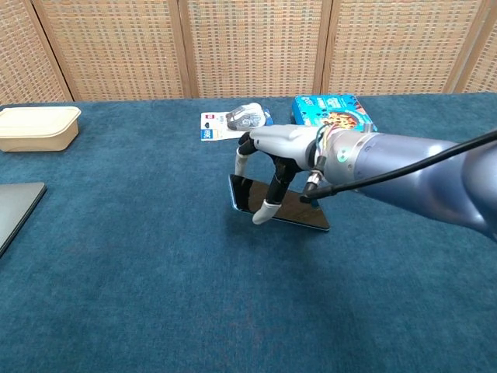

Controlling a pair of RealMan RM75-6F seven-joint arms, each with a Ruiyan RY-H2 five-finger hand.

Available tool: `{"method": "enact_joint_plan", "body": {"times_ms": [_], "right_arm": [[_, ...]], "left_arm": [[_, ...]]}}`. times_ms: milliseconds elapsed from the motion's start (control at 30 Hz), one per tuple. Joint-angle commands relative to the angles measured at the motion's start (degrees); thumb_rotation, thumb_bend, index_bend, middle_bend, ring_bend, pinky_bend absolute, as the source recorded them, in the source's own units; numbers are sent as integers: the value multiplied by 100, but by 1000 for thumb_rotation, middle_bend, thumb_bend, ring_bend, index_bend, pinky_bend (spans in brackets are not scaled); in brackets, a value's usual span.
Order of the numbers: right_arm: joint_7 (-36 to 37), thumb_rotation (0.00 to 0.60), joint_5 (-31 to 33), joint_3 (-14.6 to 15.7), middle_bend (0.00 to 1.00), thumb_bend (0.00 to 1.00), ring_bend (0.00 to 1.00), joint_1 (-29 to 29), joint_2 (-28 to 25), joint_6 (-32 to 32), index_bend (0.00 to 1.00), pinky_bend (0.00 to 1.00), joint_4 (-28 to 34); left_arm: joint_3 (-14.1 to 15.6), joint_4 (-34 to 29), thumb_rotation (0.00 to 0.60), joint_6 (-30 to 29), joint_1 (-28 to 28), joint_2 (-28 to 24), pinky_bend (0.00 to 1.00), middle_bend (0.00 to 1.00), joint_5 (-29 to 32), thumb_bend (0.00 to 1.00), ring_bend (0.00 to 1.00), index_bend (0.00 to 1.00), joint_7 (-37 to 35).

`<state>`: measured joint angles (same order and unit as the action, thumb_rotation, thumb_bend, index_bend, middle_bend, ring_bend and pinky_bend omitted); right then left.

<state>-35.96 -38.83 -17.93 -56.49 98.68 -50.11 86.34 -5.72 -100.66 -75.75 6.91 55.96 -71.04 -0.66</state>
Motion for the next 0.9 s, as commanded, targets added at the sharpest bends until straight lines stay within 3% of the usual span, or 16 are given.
{"method": "enact_joint_plan", "body": {"times_ms": [33,300,500,667,900], "right_arm": [[896,600,-714,-127,0,156,0,317,-450,293,484,0,416],[2471,600,-2009,-154,0,156,0,762,-735,337,490,0,382],[3821,600,-2571,-95,0,147,0,1094,-775,338,490,0,91],[4488,600,-2875,57,0,131,0,1217,-806,430,482,0,-324],[5358,600,-3591,418,0,49,0,1309,-1288,791,62,0,-552]], "left_arm": [[8,-15,600,-20,-4,0,0,0,-26,0,0,0,8],[16,-29,600,-40,-14,-25,0,0,-57,0,0,0,-44],[25,-40,600,-55,-21,-36,0,0,-78,0,0,0,-57],[38,-64,600,-68,-21,-27,0,0,-96,0,0,0,-17],[36,-83,600,-112,-33,-25,0,0,-91,0,0,0,18]]}}
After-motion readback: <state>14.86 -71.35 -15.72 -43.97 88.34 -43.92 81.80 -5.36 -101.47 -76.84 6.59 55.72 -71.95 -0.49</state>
